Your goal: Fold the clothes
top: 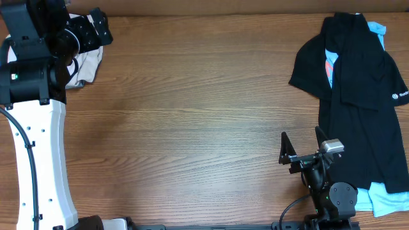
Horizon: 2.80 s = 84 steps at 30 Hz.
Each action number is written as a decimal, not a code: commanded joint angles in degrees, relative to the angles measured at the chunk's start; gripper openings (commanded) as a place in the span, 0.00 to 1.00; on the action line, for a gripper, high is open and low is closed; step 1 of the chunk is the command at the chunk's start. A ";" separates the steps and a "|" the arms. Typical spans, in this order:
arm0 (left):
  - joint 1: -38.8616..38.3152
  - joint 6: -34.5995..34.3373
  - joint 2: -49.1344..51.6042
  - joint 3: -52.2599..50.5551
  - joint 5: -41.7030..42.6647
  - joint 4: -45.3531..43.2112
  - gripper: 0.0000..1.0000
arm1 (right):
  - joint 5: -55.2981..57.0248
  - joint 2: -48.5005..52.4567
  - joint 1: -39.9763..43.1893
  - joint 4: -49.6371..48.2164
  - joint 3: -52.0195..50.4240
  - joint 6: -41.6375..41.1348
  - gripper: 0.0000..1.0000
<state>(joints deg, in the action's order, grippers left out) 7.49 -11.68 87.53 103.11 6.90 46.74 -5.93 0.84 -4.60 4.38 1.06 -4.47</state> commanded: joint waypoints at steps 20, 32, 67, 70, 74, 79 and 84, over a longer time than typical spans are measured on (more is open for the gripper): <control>-0.11 -0.33 0.15 -0.31 0.39 -0.17 1.00 | 0.76 -0.68 -0.33 -0.15 -0.61 0.00 1.00; -0.02 -0.33 -0.24 -0.33 0.17 1.79 1.00 | 0.76 -0.68 -0.31 -0.15 -0.61 0.00 1.00; -5.95 0.39 -65.99 -77.09 -5.38 -24.72 1.00 | 0.76 -0.68 -0.33 -0.15 -0.61 0.00 1.00; -8.79 -1.05 -72.72 -85.77 -5.42 -35.69 1.00 | 0.76 -0.68 -0.33 -0.15 -0.61 0.00 1.00; -9.55 -4.98 -79.69 -95.12 -5.88 -45.88 1.00 | 0.76 -0.68 -0.33 -0.15 -0.61 0.00 1.00; -9.53 -8.28 -85.70 -102.90 -6.03 -50.45 1.00 | 0.76 -0.68 -0.31 -0.15 -0.61 0.00 1.00; -9.29 -7.96 -87.38 -102.84 -7.89 -44.26 1.00 | 0.76 -0.68 -0.31 -0.15 -0.61 0.00 1.00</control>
<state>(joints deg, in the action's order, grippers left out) -1.80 -18.41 1.34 0.49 0.86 1.39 -5.54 0.84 -4.60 4.51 1.06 -4.45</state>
